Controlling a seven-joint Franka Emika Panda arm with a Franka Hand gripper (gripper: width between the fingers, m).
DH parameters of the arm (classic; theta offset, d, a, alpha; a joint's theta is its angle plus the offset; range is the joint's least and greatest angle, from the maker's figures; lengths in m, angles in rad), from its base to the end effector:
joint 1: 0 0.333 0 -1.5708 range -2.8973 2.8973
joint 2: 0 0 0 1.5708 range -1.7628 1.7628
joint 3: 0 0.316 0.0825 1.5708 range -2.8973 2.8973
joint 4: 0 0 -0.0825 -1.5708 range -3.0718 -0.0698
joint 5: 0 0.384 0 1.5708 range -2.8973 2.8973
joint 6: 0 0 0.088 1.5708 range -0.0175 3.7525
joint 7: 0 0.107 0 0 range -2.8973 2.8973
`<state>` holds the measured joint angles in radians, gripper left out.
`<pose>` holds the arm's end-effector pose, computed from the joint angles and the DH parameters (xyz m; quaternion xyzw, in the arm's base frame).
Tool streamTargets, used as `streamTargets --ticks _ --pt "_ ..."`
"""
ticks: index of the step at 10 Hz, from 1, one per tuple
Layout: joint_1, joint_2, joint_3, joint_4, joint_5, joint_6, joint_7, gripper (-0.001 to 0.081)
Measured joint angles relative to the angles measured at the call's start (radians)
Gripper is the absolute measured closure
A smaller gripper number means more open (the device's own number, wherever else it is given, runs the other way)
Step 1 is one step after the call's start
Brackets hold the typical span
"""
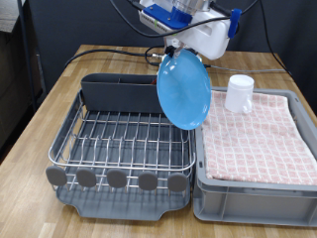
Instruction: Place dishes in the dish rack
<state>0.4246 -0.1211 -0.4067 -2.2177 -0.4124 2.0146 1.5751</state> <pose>0.5000 -0.0175 0.4196 0.7682 -0.6192 0.0828 0.1403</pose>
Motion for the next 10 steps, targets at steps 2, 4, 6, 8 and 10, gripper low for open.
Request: streamTargets --ticks 2,4,6,8,10 --pt "-0.019 -0.008 -0.028 -0.007 -0.058 -0.016 -0.081 0.0787" --pt "-0.042 -0.014 -0.069 -0.019 -0.108 -0.014 -0.231 0.0787" --pt "-0.068 -0.015 -0.116 -0.036 -0.178 0.064 -0.376 0.0787" --pt "-0.09 -0.014 -0.163 -0.054 -0.238 0.209 -0.479 0.0787" --pt "-0.096 -0.011 -0.189 -0.068 -0.255 0.309 -0.56 0.0788"
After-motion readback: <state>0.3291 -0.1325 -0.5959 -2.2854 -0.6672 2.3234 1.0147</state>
